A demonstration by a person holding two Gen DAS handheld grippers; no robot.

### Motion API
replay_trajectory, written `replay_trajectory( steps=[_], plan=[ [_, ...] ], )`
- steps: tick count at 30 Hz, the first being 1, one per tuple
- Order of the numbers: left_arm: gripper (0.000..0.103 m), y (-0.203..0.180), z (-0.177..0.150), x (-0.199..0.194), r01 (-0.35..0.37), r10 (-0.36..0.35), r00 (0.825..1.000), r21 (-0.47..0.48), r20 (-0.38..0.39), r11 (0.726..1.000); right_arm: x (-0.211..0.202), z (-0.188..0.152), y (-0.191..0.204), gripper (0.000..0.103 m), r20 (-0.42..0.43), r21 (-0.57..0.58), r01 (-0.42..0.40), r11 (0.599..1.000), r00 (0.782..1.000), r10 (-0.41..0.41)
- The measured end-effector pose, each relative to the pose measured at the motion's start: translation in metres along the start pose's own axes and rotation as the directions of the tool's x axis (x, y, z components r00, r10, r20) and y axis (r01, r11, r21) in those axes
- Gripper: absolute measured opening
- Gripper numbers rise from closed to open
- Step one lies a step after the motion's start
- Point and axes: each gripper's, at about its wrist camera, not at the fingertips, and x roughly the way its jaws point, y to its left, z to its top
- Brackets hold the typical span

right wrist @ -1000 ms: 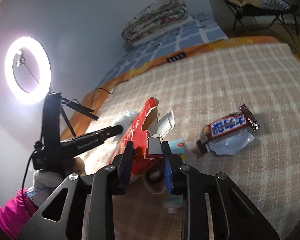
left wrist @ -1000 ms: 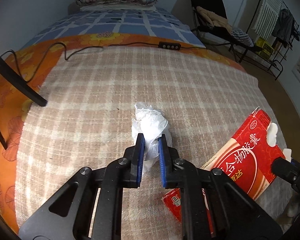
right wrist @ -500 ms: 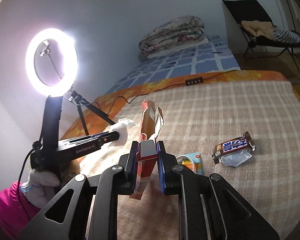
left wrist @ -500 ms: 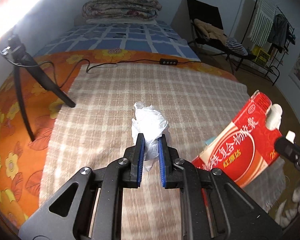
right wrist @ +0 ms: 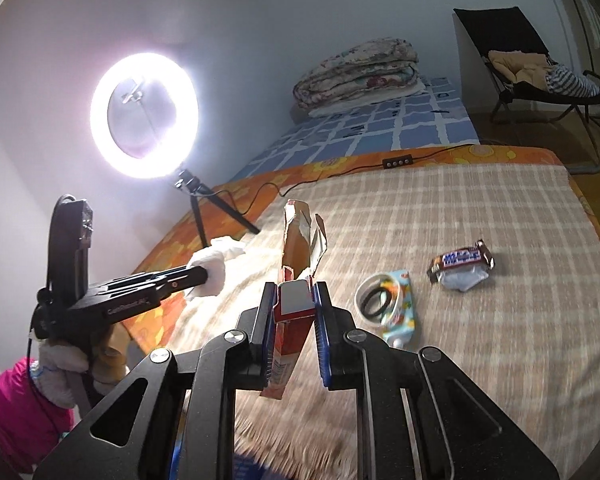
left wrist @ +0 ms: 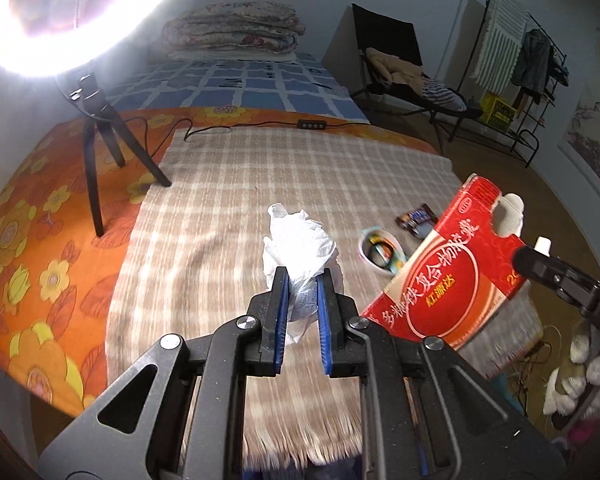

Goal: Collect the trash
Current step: 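Grasp the tissue ball with left tool while right tool grips the red box flap, then carry tissue and red box over the blue basket and open both tools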

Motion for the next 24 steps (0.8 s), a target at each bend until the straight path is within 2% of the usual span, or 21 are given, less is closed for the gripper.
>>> replay_trajectory(
  steps=[13,24],
  plan=[
    [0.012,-0.026,-0.064,-0.057,0.033,-0.033,0.999,0.054,-0.001,0.998,-0.046,-0.040,0.033,0.016,-0.038,-0.013,-0.044,0.999,0.998,0.043],
    [0.012,-0.037,-0.129,-0.070,0.074,-0.068,0.994,0.071,-0.085,0.995,-0.061,-0.088,0.047,0.016,-0.108,0.006,-0.064,0.998,0.992,0.064]
  ],
)
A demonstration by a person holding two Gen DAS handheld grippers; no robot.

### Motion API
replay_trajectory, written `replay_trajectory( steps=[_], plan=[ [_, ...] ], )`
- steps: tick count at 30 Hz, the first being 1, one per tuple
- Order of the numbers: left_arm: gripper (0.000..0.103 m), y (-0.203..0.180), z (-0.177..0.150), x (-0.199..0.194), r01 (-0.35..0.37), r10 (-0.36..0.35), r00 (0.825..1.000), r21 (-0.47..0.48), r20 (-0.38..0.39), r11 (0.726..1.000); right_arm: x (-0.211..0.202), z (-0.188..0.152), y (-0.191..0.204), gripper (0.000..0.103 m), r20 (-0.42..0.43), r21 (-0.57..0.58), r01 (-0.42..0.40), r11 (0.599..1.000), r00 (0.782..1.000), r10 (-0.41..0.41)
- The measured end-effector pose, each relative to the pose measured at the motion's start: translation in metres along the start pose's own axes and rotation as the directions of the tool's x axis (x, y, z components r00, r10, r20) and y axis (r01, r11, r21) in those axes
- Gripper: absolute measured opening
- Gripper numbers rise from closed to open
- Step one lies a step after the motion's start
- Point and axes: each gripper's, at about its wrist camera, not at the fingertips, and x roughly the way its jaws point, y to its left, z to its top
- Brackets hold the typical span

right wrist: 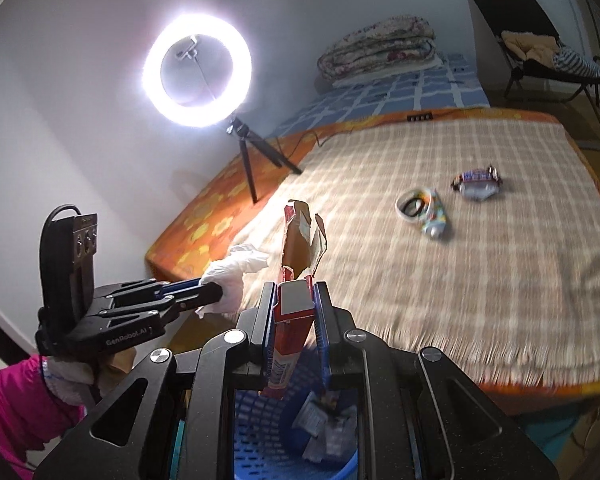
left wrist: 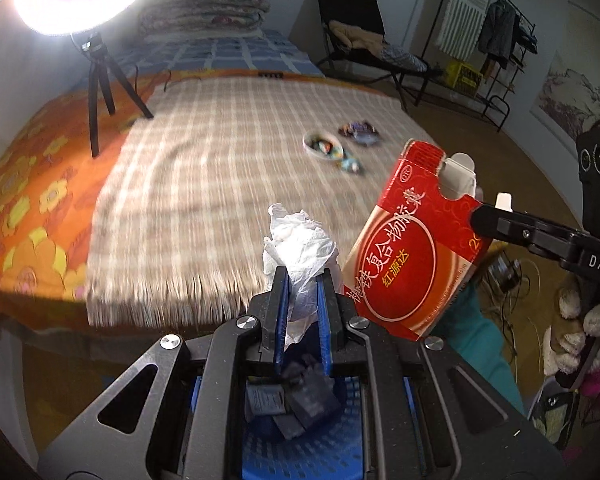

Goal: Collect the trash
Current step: 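Carry tissue and red box over the blue basket and open both tools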

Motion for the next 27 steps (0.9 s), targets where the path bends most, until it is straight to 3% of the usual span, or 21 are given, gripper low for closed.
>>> replay_trajectory(
  steps=[16,27],
  plan=[
    [0.012,0.002,-0.072,0.037,0.010,-0.014,0.983,-0.023,-0.181,1.000,0.029,-0.077,-0.007,0.016,-0.166,0.079,0.018,0.997,0.986,-0.005],
    [0.012,0.002,-0.093,0.055,0.016,-0.025,0.965,-0.034,-0.262,0.999,0.052,-0.114,-0.018,0.016,-0.252,0.133,0.036,0.990,0.968,-0.001]
  ],
)
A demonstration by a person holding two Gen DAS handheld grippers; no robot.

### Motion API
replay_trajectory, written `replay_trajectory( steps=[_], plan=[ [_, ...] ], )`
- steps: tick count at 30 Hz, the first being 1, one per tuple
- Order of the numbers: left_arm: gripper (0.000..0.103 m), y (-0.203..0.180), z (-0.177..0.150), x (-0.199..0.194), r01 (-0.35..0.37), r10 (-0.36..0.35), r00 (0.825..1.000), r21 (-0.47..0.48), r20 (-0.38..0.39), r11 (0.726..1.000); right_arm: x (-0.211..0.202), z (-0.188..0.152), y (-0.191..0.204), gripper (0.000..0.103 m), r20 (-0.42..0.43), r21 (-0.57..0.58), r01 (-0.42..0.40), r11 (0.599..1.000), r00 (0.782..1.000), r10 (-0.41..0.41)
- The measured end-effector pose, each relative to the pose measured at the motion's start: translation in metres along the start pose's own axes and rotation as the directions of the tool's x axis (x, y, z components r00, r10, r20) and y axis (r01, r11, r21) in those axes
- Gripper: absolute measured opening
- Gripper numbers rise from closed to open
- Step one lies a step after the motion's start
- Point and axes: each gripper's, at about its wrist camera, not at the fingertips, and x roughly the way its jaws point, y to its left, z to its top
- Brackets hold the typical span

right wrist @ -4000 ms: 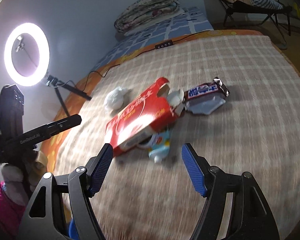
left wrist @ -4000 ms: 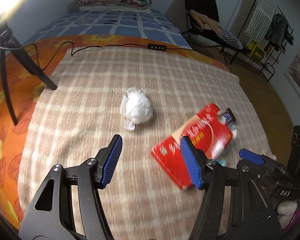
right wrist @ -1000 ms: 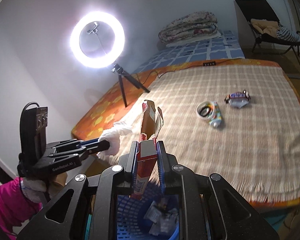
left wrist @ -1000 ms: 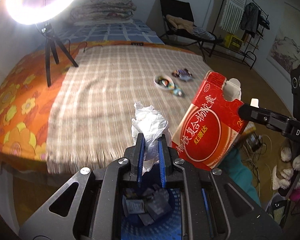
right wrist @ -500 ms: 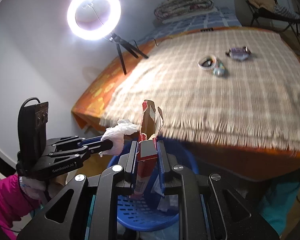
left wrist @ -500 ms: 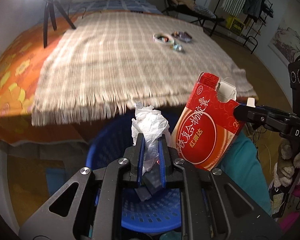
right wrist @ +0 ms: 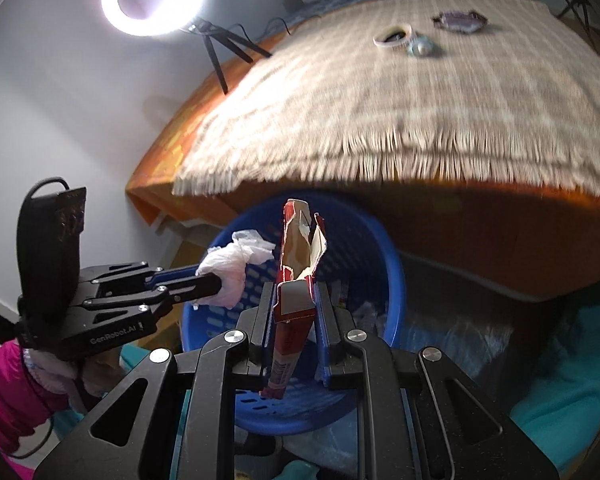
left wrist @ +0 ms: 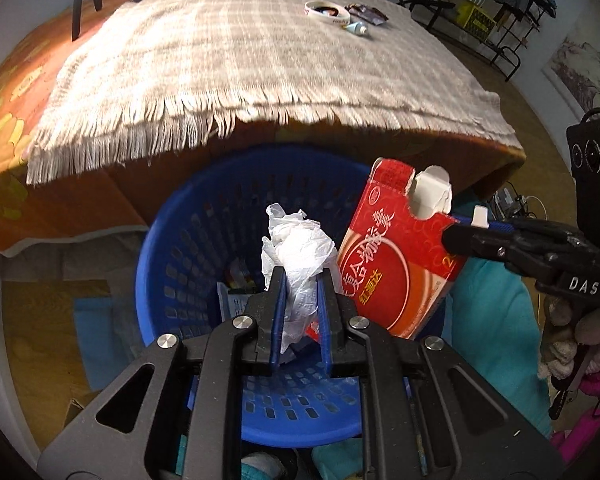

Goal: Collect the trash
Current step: 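Carry tissue and red box over the blue basket and open both tools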

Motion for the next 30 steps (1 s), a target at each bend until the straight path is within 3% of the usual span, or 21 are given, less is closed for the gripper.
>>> replay_trajectory(
  steps=[6,10,13,14,19,22,24,26,30],
  plan=[
    [0.012,-0.001,-0.001,0.007,-0.008,0.008,1.000,0.003,-0.023,1.000,0.010,-0.010,0.000,0.016,-0.032,0.001,0.013,1.000,0.999,-0.013],
    [0.022,0.000,-0.002,0.011,-0.011,0.011,0.999,-0.006,-0.043,1.000,0.018,-0.013,0.002,0.019,-0.059,-0.013,0.031,0.999,0.998,-0.032],
    [0.045,0.002,-0.002,0.013,-0.013,0.012,0.999,-0.022,-0.049,1.000,0.022,-0.017,0.000,0.019,-0.077,-0.008,0.034,0.999,0.996,-0.035],
    [0.048,0.003,-0.003,0.012,-0.012,0.011,0.999,-0.027,-0.044,1.000,0.023,-0.017,0.000,0.019,-0.086,-0.006,0.035,0.999,0.996,-0.035],
    [0.048,0.007,-0.002,0.012,-0.015,0.013,0.999,-0.039,-0.048,0.999,0.026,-0.019,0.001,0.019,-0.112,-0.013,0.054,0.998,0.992,-0.055],
    [0.048,0.009,-0.002,0.012,-0.016,0.013,0.999,-0.045,-0.052,0.999,0.027,-0.019,0.002,0.033,-0.118,-0.016,0.074,0.997,0.990,-0.076],
    [0.052,0.009,-0.001,0.011,-0.017,0.015,0.999,-0.050,-0.050,0.999,0.026,-0.018,0.002,0.055,-0.108,-0.011,0.075,0.997,0.991,-0.075],
    [0.063,0.011,0.001,0.009,-0.020,0.018,0.999,-0.060,-0.039,0.998,0.023,-0.018,0.001,0.056,-0.097,-0.013,0.082,0.997,0.992,-0.083],
    [0.063,0.014,0.006,0.008,-0.020,0.017,0.999,-0.083,-0.035,0.996,0.019,-0.014,-0.001,0.057,-0.092,-0.028,0.118,0.993,0.988,-0.120]
  ],
)
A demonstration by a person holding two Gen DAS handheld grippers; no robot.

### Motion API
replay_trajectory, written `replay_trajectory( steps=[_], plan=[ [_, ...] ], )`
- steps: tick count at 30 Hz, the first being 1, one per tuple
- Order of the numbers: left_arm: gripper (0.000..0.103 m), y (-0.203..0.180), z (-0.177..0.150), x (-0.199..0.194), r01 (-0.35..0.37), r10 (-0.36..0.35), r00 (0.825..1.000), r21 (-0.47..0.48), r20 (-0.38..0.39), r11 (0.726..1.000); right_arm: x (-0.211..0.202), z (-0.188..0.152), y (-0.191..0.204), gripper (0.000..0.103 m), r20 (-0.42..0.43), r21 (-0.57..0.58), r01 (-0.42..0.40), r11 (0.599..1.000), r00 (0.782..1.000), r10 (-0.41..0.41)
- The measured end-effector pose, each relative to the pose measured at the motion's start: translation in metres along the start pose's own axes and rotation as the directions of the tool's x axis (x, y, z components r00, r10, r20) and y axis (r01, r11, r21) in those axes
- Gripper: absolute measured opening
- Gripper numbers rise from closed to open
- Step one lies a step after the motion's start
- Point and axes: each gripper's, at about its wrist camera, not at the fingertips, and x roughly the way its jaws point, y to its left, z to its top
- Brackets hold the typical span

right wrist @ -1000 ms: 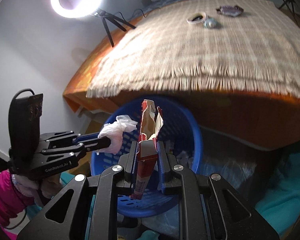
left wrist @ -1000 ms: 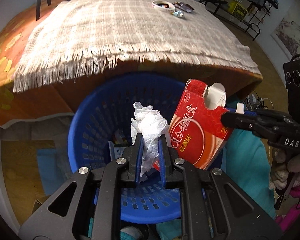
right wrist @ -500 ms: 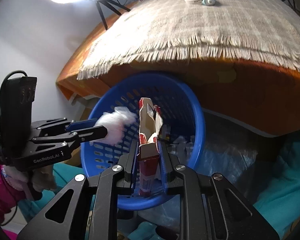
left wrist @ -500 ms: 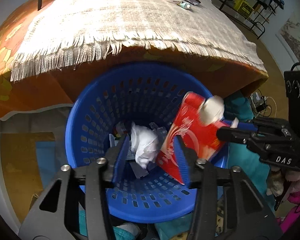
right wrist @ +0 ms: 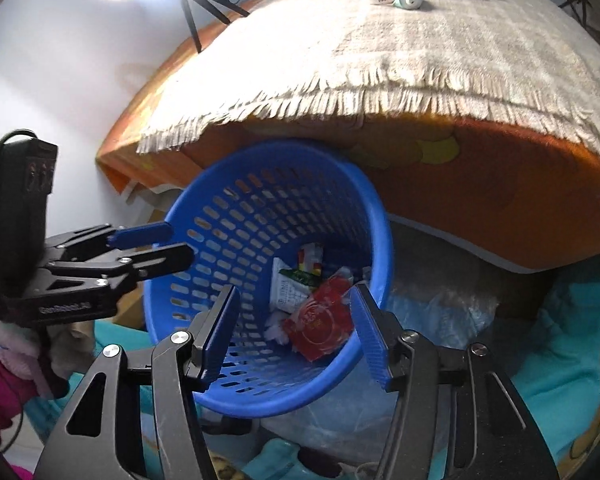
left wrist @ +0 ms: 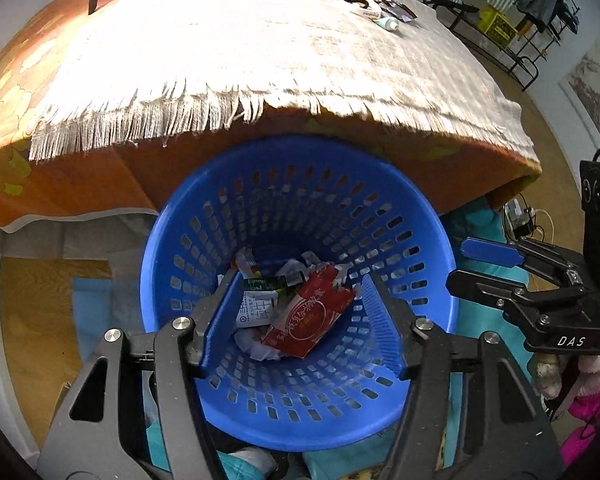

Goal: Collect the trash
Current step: 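Carry tissue and red box over the blue basket and open both tools, then reach left tool to the white tape roll while right tool reaches the candy wrapper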

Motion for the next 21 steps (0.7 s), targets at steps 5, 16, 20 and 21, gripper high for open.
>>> replay_trajectory(
  steps=[5,16,20,21],
  plan=[
    [0.063,-0.001,0.010,-0.002,0.002,-0.002,1.000,-0.013,0.007,1.000,-0.006,0.005,-0.004,0.064,0.023,-0.004,0.036,0.999,0.999,-0.036],
    [0.063,-0.020,0.064,-0.019,-0.001,-0.002,0.995,0.029,0.104,1.000,-0.026,0.029,-0.021,0.066,0.100,-0.020,0.162,0.987,0.982,-0.160],
    [0.063,-0.031,0.092,-0.021,0.003,-0.010,0.990,0.054,0.138,0.999,-0.038,0.045,-0.032,0.067,0.143,-0.013,0.191,0.982,0.972,-0.187],
    [0.063,-0.034,0.099,-0.021,0.005,-0.013,0.990,0.059,0.144,0.998,-0.042,0.049,-0.036,0.067,0.153,-0.010,0.198,0.980,0.969,-0.194]
  ],
)
